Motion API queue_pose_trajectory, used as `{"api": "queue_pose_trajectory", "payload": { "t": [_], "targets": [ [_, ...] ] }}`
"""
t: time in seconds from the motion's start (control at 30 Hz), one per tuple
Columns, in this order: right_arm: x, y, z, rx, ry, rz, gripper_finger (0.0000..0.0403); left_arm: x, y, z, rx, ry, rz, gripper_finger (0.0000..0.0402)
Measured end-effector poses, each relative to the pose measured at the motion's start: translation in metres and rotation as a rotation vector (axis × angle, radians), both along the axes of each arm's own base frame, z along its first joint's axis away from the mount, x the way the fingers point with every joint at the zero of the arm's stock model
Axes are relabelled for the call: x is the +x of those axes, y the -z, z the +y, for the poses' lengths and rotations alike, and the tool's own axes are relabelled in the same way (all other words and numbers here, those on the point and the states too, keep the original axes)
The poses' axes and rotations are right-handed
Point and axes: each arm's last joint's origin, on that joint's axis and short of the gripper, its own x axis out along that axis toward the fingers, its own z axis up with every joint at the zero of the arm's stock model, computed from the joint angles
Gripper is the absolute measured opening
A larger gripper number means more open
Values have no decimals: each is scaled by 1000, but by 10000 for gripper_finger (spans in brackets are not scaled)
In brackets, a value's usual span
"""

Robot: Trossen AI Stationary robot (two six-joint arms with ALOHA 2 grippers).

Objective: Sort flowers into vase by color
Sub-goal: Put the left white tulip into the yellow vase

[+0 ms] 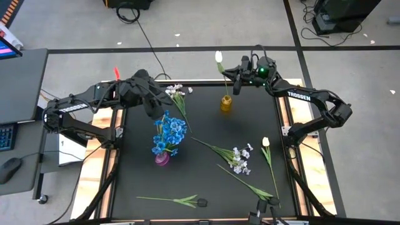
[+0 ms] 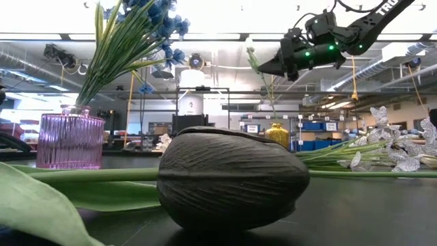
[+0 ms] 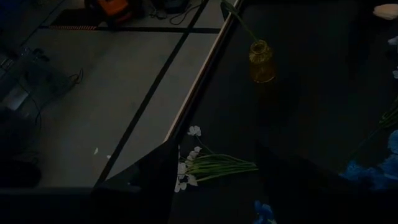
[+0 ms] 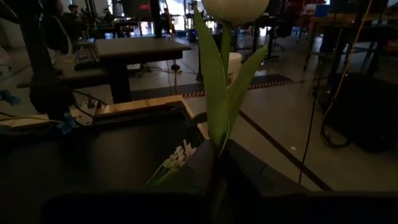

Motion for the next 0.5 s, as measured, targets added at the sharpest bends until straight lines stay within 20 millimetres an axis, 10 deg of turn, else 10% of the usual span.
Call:
{"api": "queue_pose_trajectory", "payload": {
  "t": [0.5],
  "targets": [
    [-2,4,-1,53,-17,21,93,-2,2,0,-4,0,29,217]
  ]
}}
